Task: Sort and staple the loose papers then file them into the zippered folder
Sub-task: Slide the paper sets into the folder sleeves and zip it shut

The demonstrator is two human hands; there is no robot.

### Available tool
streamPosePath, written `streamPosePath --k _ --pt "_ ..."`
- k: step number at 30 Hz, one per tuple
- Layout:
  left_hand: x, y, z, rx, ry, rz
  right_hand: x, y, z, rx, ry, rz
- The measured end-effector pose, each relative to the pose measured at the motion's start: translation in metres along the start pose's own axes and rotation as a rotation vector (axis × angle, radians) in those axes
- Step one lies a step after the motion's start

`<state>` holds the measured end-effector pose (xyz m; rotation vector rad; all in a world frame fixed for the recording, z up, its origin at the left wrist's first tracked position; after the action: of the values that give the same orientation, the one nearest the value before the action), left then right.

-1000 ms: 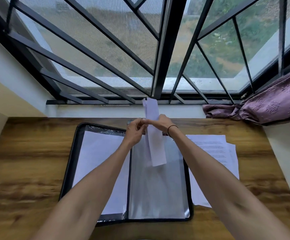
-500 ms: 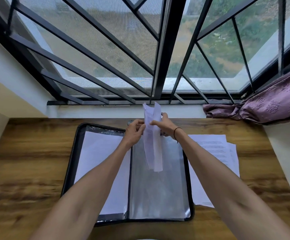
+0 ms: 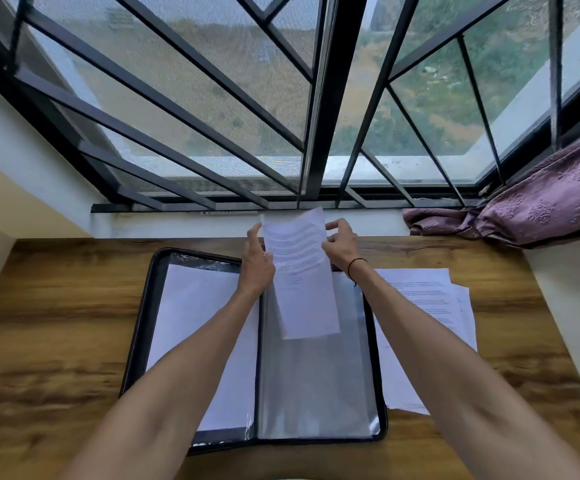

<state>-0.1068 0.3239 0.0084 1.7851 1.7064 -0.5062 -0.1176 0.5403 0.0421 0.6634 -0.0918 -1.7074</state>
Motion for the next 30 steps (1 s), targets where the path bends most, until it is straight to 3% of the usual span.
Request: streamPosePath --k 5,8,10,12,16,18,20,22,24,27,30 --pt "-0.001 0.007 -0.007 0.082 -0.11 -0.066 -0.001 -0.008 -0.007 0.067 0.013 -0.001" --pt "0.0 0.011 -0.016 0.367 -0.423 -0.077 -0.006 -0.008 -0.011 0.086 -0.004 -0.118" --pt "0.008 0.012 -0.014 0.557 -0.682 0.049 -0.011 -0.007 -0.013 0.063 0.019 -0.183" --pt "0.014 0.014 -0.006 0.547 -0.835 0.24 -0.013 -0.007 -0.013 0.029 0.059 -0.196" --pt "0.012 0.012 0.003 0.457 -0.993 0.23 -0.013 -0.005 -0.01 -0.039 0.211 -0.138" --pt "0.01 0.005 0.0 0.442 -1.061 0.317 -0.016 -0.004 -0.008 -0.049 0.238 -0.164" --pt "0.007 -0.004 -0.003 0.401 -1.01 0.447 -0.017 -0.006 -0.007 -0.072 0.234 -0.156" --pt "0.002 -0.012 -0.005 0.279 -0.798 0.499 -0.017 -0.009 -0.009 -0.093 0.213 -0.1" --pt "0.0 -0.018 -0.003 0.196 -0.604 0.464 -0.019 -0.01 -0.01 -0.096 0.162 -0.038" --pt "0.002 -0.018 -0.001 0.137 -0.51 0.444 -0.022 -0.008 -0.01 -0.043 0.094 0.078" --pt "0.002 -0.02 0.005 -0.052 -0.256 0.326 -0.024 -0.009 -0.016 0.044 0.107 0.149"
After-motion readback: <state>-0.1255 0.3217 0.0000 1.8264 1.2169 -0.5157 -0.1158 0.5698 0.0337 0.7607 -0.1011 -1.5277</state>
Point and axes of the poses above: each hand's wrist, its own y-axis away from the middle knuckle, its own x-axis out of the palm, z = x × y, the point moved 3 cm from there along -y, towards the middle knuckle, and after that the axes turned 10 degrees about -y, right-handed, at the moved point
